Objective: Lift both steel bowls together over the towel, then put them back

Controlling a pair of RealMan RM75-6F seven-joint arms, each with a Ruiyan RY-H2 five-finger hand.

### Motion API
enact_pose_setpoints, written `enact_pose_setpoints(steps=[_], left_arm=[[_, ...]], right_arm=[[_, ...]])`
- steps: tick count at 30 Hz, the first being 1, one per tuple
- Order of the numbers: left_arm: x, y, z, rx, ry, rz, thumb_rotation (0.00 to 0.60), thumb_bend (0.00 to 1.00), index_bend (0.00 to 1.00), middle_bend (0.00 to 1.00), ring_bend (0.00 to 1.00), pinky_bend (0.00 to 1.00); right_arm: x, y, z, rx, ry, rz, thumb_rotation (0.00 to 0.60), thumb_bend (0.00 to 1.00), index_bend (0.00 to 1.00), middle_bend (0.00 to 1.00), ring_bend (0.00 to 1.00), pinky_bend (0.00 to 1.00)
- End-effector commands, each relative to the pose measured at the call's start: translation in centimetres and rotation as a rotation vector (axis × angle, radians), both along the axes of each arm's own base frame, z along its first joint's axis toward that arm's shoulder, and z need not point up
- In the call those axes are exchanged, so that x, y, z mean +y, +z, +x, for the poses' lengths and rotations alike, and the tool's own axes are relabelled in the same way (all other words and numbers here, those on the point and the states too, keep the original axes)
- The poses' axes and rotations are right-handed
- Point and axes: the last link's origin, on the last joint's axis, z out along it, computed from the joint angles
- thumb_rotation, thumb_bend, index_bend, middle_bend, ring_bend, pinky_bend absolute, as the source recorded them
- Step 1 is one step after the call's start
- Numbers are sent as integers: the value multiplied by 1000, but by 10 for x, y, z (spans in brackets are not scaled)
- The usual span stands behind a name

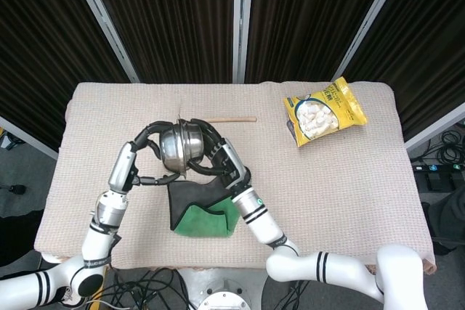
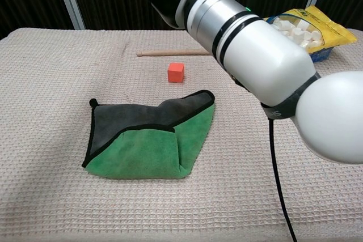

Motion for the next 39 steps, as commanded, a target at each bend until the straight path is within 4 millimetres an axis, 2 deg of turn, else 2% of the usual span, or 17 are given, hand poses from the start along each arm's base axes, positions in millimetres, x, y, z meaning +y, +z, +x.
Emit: enact_pose_setpoints(steps=[1, 4, 7, 8, 11, 14, 17, 20, 24, 29, 33, 34, 36, 38, 39], left_arm=[[-2, 10, -10, 2, 22, 33, 600, 52, 442, 440, 387, 587], [-7, 17, -39, 78, 78, 68, 600, 53, 441, 440, 387, 587], [-9, 22, -85, 220, 179, 66, 600, 53, 440, 440, 387, 587], [-11, 24, -106, 310, 216, 57, 600, 53, 438, 440, 387, 587], [-16, 36, -154, 575, 273, 46, 600, 54, 435, 438, 387, 588], [-17, 45, -186, 802, 302, 40, 600, 54, 439, 438, 387, 593], [-12, 41, -206, 945, 319, 3, 600, 54, 440, 440, 387, 594], [-8, 35, -214, 1033, 302, -35, 600, 53, 440, 442, 387, 583], [-3, 29, -212, 1143, 249, -46, 600, 54, 446, 437, 386, 570], [4, 21, -206, 1207, 207, -96, 600, 58, 445, 431, 376, 553], [7, 13, -203, 1255, 174, -126, 600, 57, 396, 412, 355, 528], [8, 11, -204, 1265, 171, -139, 600, 52, 355, 389, 335, 510], [5, 6, -206, 1301, 160, -205, 600, 24, 207, 279, 230, 417], [4, 4, -202, 1275, 153, -208, 600, 1, 37, 76, 56, 232], [3, 4, -201, 1258, 156, -189, 600, 0, 6, 14, 9, 157]], right_arm=[[0, 8, -29, 41, -41, -42, 600, 210, 389, 381, 360, 543], [4, 22, -71, 184, -67, -147, 600, 210, 389, 380, 360, 543], [13, 39, -127, 489, -100, -308, 600, 214, 389, 379, 360, 543], [24, 46, -158, 648, -123, -363, 600, 215, 389, 379, 360, 543], [47, 70, -208, 1012, -163, -446, 600, 218, 389, 379, 360, 543], [72, 89, -238, 1286, -194, -442, 600, 218, 389, 378, 360, 543], [89, 97, -257, 1499, -207, -436, 600, 218, 389, 376, 359, 543], [102, 92, -266, 1568, -207, -381, 600, 218, 390, 375, 358, 543], [108, 89, -272, 1645, -146, -342, 600, 219, 392, 360, 359, 539], [105, 89, -273, 1682, -121, -323, 600, 218, 383, 345, 359, 528], [101, 89, -271, 1702, -131, -331, 600, 215, 367, 336, 350, 519], [100, 88, -271, 1701, -131, -330, 600, 207, 349, 327, 339, 508], [99, 88, -271, 1703, -126, -322, 600, 164, 278, 288, 293, 463], [99, 88, -271, 1711, -110, -310, 600, 70, 115, 154, 130, 298], [99, 88, -272, 1721, -105, -308, 600, 31, 47, 76, 53, 179]])
